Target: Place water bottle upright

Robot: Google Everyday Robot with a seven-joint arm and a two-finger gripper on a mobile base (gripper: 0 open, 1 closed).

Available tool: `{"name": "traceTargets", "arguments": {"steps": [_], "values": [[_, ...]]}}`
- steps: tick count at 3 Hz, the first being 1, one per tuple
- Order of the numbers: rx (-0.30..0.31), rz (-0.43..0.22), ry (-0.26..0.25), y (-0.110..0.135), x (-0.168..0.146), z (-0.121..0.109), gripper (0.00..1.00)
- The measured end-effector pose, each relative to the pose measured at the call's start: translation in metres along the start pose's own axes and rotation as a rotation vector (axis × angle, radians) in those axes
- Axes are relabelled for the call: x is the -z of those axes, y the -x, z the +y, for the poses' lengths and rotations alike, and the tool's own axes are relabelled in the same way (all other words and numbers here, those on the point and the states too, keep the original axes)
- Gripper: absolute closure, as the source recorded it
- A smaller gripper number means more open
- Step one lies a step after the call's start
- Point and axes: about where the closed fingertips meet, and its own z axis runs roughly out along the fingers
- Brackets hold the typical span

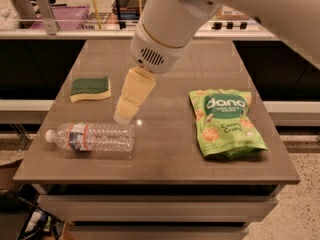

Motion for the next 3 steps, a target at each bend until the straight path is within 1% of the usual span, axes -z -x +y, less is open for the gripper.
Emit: {"name": "traceTargets", "arguments": {"steps": [1,2,3], "values": [[0.058,0.012,-0.004,0.020,-0.014,0.016,0.00],[0.110,0.037,-0.001,0.034,-0.026,0.030,0.00],[0.153,0.074,0.021,0.041,-0.045,0.041,0.00]]}}
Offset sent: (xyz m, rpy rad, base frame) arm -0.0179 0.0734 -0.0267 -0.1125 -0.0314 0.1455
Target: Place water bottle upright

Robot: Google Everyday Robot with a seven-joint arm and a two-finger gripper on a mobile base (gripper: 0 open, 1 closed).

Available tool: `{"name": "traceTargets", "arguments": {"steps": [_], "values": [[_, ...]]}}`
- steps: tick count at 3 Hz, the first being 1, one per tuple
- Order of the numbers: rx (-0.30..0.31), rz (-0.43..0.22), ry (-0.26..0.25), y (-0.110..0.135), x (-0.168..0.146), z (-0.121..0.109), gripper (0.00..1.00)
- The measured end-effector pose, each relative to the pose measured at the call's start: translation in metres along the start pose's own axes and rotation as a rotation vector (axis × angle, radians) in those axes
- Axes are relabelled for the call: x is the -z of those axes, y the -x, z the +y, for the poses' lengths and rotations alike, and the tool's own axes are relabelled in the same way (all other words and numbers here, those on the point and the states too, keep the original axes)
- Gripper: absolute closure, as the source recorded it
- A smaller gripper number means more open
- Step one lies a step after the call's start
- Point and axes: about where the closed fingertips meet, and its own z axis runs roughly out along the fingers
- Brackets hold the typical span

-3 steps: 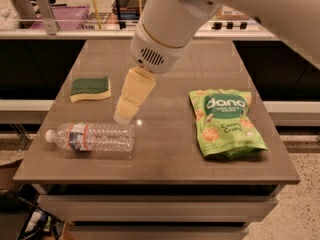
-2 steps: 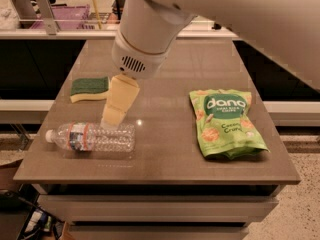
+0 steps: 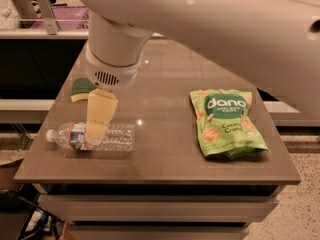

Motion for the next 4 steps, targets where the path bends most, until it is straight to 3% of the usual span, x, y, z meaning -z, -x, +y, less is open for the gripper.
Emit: {"name": "traceTargets", "arguments": {"steps": [2,4], "values": [[0.039,0.079,0.020,0.010,-0.038,0.009,0.00],[0.048,0.093,-0.008,0.013,-0.059,0.013,0.00]]}}
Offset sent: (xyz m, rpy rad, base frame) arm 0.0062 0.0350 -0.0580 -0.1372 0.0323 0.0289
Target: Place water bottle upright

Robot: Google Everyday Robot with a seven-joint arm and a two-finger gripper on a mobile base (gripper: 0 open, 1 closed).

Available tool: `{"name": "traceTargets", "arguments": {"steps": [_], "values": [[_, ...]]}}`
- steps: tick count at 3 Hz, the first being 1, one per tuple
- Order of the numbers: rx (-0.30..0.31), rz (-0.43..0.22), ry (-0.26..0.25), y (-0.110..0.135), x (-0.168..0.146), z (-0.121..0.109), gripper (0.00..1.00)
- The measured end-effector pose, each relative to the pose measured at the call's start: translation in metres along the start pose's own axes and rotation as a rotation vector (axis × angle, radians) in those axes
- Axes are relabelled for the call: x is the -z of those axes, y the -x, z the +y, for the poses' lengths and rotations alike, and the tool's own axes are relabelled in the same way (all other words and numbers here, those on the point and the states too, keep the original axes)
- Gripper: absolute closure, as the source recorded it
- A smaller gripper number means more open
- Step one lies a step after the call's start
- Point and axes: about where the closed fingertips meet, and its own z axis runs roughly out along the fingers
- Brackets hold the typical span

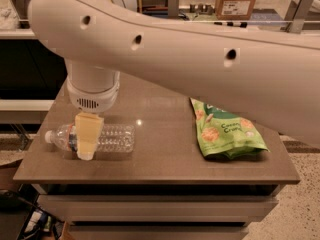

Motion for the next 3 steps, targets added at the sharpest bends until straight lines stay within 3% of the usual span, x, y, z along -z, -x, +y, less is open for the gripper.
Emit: {"name": "traceTargets", "arguments": {"steps": [2,3], "values": [[0.002,-0.008,-0.026,-0.003,-0.014,0.007,0.00],[0.017,-0.006,-0.007,-0.002,-0.023,0.015,0.00]]}}
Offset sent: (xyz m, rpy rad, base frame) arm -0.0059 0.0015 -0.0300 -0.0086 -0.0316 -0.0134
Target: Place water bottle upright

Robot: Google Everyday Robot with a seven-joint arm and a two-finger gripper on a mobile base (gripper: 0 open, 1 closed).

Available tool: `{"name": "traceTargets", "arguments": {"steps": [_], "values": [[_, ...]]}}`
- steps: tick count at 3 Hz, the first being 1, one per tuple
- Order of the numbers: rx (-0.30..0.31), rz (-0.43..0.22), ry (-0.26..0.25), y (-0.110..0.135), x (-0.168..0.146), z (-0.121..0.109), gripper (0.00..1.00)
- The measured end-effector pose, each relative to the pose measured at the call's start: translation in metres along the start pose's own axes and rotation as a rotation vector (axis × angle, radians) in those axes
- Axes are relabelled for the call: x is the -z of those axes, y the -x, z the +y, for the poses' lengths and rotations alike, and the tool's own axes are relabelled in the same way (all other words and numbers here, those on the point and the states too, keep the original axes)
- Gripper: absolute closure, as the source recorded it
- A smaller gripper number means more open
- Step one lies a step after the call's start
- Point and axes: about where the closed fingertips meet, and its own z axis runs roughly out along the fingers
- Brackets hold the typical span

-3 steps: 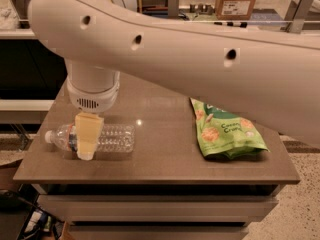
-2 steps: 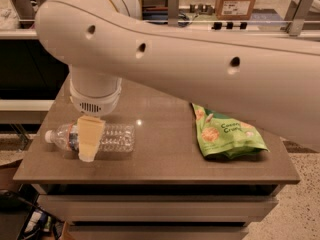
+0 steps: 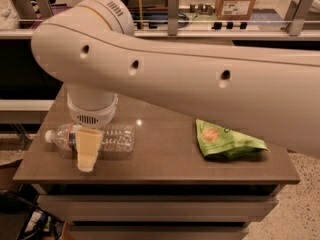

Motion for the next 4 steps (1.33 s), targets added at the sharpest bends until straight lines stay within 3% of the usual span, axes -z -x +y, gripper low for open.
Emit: {"name": "traceTargets", "arguments": {"steps": [1,4], "values": [[0.000,-0.001,-0.006,0.0000,0.0027,-0.0001,0.18],[0.003,-0.004,-0.019,0.0005,0.0092,0.0008,0.87]]}}
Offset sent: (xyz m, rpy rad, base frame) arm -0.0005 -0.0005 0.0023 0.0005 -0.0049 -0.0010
